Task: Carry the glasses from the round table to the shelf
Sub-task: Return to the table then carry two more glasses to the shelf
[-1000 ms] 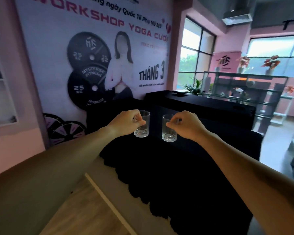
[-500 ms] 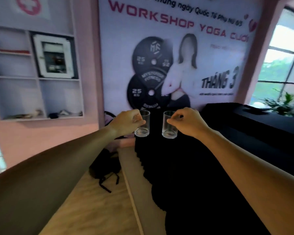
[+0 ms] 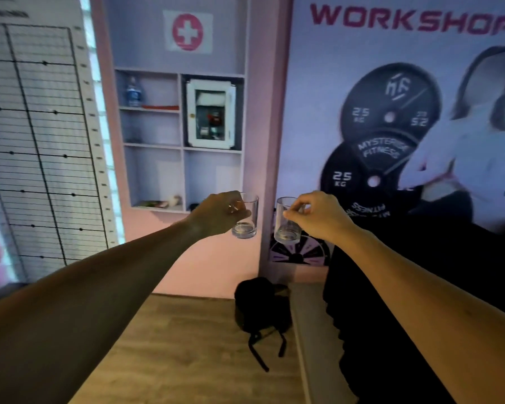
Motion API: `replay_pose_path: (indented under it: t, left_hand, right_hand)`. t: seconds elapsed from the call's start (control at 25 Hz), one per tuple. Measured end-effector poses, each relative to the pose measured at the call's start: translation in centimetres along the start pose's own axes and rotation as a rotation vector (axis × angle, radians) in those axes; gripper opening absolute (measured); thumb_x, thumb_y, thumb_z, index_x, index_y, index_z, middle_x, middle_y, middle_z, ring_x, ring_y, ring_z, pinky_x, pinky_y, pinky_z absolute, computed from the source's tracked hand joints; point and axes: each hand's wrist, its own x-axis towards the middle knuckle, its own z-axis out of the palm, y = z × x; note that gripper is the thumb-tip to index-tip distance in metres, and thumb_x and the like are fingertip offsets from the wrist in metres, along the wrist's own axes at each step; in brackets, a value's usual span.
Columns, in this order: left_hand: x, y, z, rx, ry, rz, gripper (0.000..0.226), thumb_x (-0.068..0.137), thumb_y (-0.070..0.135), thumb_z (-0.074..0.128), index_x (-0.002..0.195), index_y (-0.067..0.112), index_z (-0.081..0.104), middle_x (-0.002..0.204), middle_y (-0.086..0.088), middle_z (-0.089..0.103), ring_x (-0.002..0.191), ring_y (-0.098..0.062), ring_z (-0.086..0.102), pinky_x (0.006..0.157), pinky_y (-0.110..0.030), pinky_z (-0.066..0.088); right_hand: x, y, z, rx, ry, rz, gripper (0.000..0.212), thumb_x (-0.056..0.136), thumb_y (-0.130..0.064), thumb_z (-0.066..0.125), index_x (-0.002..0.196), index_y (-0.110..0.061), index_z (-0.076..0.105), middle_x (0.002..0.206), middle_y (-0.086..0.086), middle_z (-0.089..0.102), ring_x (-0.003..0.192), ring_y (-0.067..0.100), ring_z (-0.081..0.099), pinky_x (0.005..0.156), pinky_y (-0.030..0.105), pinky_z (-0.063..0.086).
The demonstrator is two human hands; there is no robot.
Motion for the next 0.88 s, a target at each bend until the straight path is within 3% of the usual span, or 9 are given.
replay_pose_path:
  t: [0.12,0.24,0.4,0.52,0.64,0.76,0.88]
  left_hand:
    - [3.3,-5.4,-2.4,0.056,0.046,-0.037,0.021,0.091,0.035,0.065,0.079,0.025,0.050,0.086,-0.002,0.065,0.078,-0.023,0.058,0.069,-0.028,0.040]
    - [6.4,-11.0,-4.3,0.100,0.081,-0.106,0.022,0.091,0.036,0.063,0.077,0.027,0.049,0.092,-0.001,0.068,0.076,-0.023,0.058,0.068,-0.031,0.046]
    - [10.8,-17.6,-6.2,0.114,0.143,-0.187,0.027,0.088,0.033,0.068,0.070,0.032,0.048,0.080,-0.003,0.063,0.074,-0.027,0.060,0.061,-0.029,0.044]
    - [14.8,-22.7,-6.7,0.149,0.168,-0.236,0.017,0.088,0.036,0.069,0.081,0.023,0.059,0.088,-0.005,0.071,0.083,-0.025,0.068,0.069,-0.035,0.054]
    - [18.9,-26.8,-7.2,0.163,0.195,-0.281,0.021,0.087,0.036,0.069,0.094,0.018,0.064,0.096,-0.004,0.073,0.087,-0.023,0.069,0.075,-0.037,0.058]
    - [22.8,-30.2,-8.0,0.155,0.227,-0.321,0.025,0.088,0.037,0.068,0.104,0.018,0.065,0.099,-0.004,0.072,0.084,-0.021,0.069,0.065,-0.031,0.056]
    - [26.3,-33.8,-8.8,0.156,0.257,-0.359,0.014,0.088,0.035,0.068,0.087,0.023,0.060,0.094,-0.004,0.070,0.074,-0.019,0.067,0.056,-0.024,0.047]
  right_hand:
    - [6.6,-1.7,4.0,0.044,-0.023,-0.072,0.017,0.084,-0.036,0.073,0.086,-0.020,0.074,0.083,-0.013,0.060,0.084,0.013,0.064,0.079,0.029,0.050]
    - [13.1,-3.5,8.5,0.080,-0.066,-0.141,0.016,0.083,-0.035,0.074,0.086,-0.019,0.074,0.086,-0.008,0.066,0.087,0.015,0.065,0.081,0.033,0.053]
    - [21.1,-4.8,14.3,0.121,-0.100,-0.221,0.013,0.085,-0.032,0.073,0.086,-0.020,0.073,0.085,-0.006,0.067,0.082,0.016,0.065,0.074,0.030,0.051]
    - [27.5,-4.9,18.3,0.184,-0.127,-0.280,0.013,0.086,-0.027,0.073,0.090,-0.014,0.074,0.091,0.002,0.072,0.078,0.019,0.066,0.072,0.033,0.057]
    - [34.1,-4.8,21.4,0.188,-0.151,-0.331,0.016,0.086,-0.028,0.073,0.092,-0.013,0.075,0.094,0.003,0.073,0.082,0.018,0.065,0.070,0.027,0.049]
    - [40.0,-5.1,23.8,0.223,-0.170,-0.362,0.018,0.085,-0.031,0.073,0.090,-0.014,0.076,0.092,0.001,0.074,0.083,0.016,0.065,0.072,0.025,0.045]
    - [45.2,-5.8,26.7,0.241,-0.192,-0.395,0.018,0.086,-0.032,0.073,0.087,-0.014,0.075,0.090,0.000,0.072,0.084,0.015,0.065,0.073,0.025,0.044]
